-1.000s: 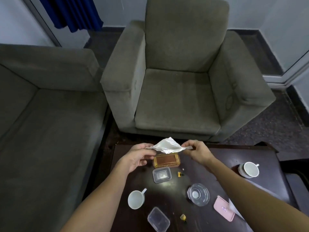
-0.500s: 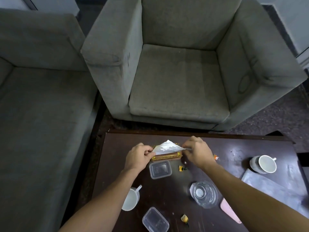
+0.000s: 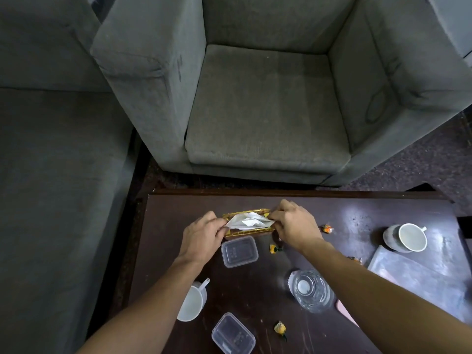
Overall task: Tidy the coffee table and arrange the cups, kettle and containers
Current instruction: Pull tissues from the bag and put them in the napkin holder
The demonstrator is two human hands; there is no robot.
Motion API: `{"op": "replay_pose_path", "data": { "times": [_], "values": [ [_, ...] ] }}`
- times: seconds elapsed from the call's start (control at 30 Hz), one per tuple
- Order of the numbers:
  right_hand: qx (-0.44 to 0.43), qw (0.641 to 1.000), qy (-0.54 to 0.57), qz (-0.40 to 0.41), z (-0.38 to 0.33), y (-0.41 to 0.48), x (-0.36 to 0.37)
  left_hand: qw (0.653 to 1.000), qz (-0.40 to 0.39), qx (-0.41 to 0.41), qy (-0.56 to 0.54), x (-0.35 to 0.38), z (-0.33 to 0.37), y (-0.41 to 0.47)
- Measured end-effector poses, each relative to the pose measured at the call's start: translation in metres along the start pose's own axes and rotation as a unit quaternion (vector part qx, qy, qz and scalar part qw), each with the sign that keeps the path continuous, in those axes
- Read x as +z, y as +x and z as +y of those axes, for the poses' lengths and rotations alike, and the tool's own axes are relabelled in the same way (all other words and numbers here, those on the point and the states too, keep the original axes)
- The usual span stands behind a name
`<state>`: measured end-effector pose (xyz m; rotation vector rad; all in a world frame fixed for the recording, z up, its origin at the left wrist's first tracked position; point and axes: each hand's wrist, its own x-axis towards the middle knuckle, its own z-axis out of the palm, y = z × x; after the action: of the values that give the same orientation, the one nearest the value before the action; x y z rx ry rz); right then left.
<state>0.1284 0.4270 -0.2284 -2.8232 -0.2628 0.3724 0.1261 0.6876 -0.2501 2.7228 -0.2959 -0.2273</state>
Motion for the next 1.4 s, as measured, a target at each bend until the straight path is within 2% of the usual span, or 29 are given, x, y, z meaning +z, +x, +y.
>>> {"op": "replay_pose_path", "data": {
  "times": [0.3, 0.5, 0.87, 1.13, 1.23, 1.33, 1.4],
  "values": [
    [-0.02, 0.995, 0.073, -0.057, 0.006, 0.006, -0.013, 0.997, -0.061, 0.039, 0.02, -0.012, -0.011, 0.004],
    [-0.009, 0.997, 0.048, -0.067, 0.011, -0.001, -0.013, 0.995, -0.072, 0.067, 0.031, -0.009, -0.01, -0.001],
    [0.084, 0.995, 0.045, -0.022, -0.008, 0.006, -0.013, 0.998, -0.037, 0.009, 0.046, -0.017, -0.001, 0.002],
    [0.116, 0.993, 0.023, -0.003, -0.014, -0.004, -0.015, 0.999, -0.033, -0.009, 0.04, -0.029, -0.001, -0.009],
    [0.127, 0.991, 0.027, 0.033, -0.023, -0.013, -0.022, 0.999, -0.019, -0.029, 0.026, -0.038, -0.001, -0.02],
    [0.127, 0.985, 0.061, 0.102, -0.042, -0.025, -0.029, 0.999, -0.002, -0.05, 0.007, -0.044, 0.005, -0.036],
    [0.106, 0.985, 0.079, 0.111, -0.064, -0.044, -0.035, 0.997, 0.014, -0.07, -0.006, -0.051, 0.015, -0.057]
  ]
}}
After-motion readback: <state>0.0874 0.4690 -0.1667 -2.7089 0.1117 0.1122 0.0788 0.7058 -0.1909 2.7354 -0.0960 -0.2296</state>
